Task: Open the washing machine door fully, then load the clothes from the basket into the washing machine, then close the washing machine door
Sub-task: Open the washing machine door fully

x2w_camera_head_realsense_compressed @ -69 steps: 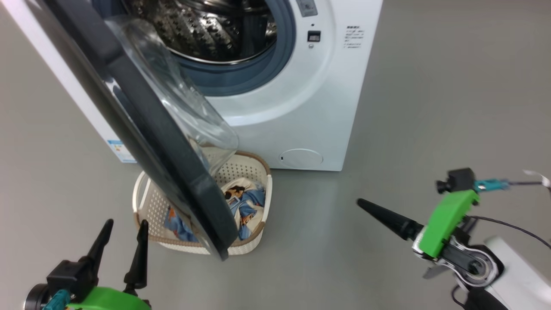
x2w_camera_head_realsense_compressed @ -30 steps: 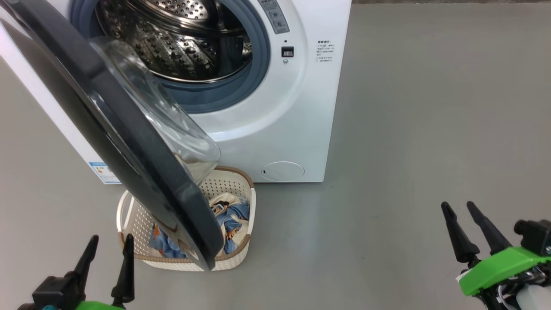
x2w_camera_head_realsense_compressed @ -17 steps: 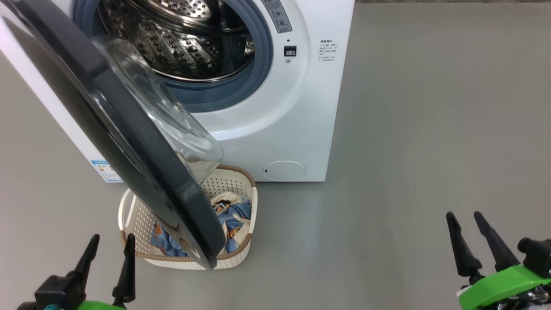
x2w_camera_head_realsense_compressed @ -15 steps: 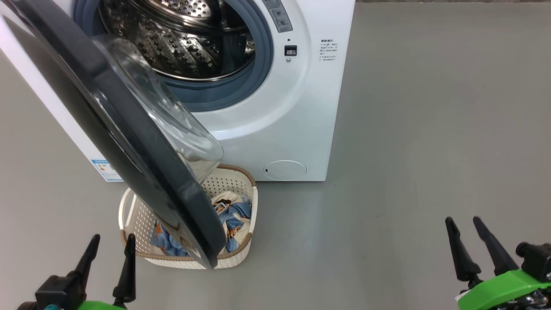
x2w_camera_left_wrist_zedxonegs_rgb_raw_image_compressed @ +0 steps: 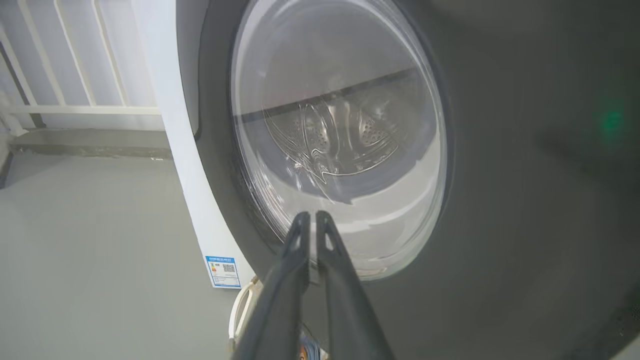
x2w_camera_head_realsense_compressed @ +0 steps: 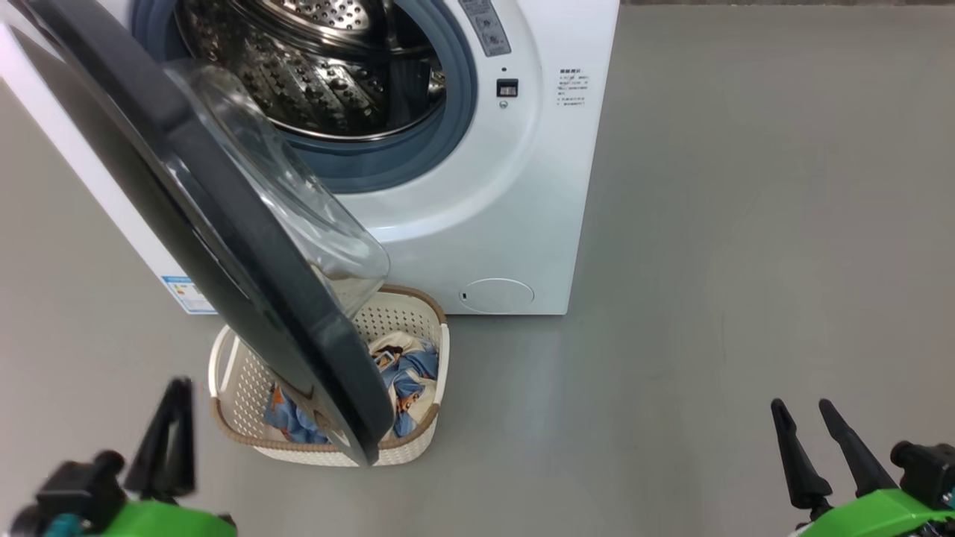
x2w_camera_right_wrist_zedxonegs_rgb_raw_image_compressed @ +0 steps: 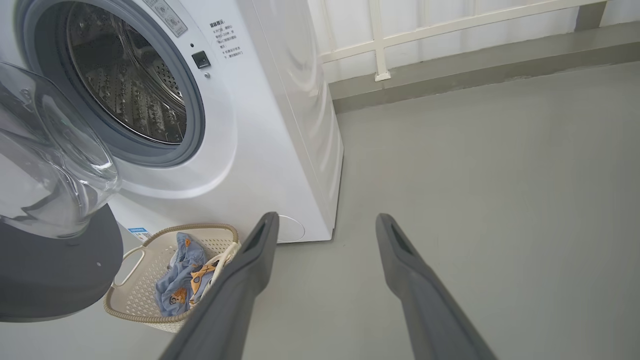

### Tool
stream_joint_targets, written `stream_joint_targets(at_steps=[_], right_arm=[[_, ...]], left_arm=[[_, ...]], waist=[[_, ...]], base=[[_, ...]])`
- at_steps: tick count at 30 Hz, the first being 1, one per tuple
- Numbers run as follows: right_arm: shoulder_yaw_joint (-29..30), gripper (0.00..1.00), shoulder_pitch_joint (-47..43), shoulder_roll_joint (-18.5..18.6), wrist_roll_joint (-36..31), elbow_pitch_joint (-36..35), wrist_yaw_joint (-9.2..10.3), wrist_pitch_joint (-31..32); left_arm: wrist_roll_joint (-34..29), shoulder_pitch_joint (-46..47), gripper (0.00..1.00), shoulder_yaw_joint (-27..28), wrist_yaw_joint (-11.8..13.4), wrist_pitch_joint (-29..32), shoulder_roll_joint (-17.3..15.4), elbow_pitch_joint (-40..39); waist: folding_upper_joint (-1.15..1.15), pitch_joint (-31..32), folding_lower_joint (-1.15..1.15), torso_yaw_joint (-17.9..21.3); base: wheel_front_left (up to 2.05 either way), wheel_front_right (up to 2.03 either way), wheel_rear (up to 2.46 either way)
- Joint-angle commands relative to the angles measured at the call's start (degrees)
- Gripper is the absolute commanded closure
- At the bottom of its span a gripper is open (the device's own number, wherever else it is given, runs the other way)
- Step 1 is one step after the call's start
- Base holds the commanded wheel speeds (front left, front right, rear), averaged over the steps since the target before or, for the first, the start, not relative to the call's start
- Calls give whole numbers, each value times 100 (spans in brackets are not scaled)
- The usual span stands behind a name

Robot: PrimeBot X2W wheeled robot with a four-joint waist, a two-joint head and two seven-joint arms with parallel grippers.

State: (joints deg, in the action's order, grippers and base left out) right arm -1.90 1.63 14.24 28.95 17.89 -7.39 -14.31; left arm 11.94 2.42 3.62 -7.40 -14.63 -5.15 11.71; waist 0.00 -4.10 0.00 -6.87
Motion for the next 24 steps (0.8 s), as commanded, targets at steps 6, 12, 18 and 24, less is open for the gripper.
stream_joint_targets(at_steps=[6,12,18,24], right_arm=[[27,0,-138,102,-73,-172,-10,-69],[65,0,-157,103,-239,-209,-10,-69],[88,0,-154,87,-436,-259,-10,-69],[28,0,-158,61,-622,-271,-10,-69]], left_arm=[[-71,552,100,831,9,-37,39,-1475],[-203,658,100,697,163,-37,172,-2825],[-277,527,100,-160,300,-8,213,-3588],[65,413,100,-1700,381,330,224,-3625]], waist=[[0,46,0,-45],[0,29,0,-67],[0,6,0,-62],[0,-30,0,-56]], base=[[0,0,0],[0,0,0],[0,0,0],[0,0,0]])
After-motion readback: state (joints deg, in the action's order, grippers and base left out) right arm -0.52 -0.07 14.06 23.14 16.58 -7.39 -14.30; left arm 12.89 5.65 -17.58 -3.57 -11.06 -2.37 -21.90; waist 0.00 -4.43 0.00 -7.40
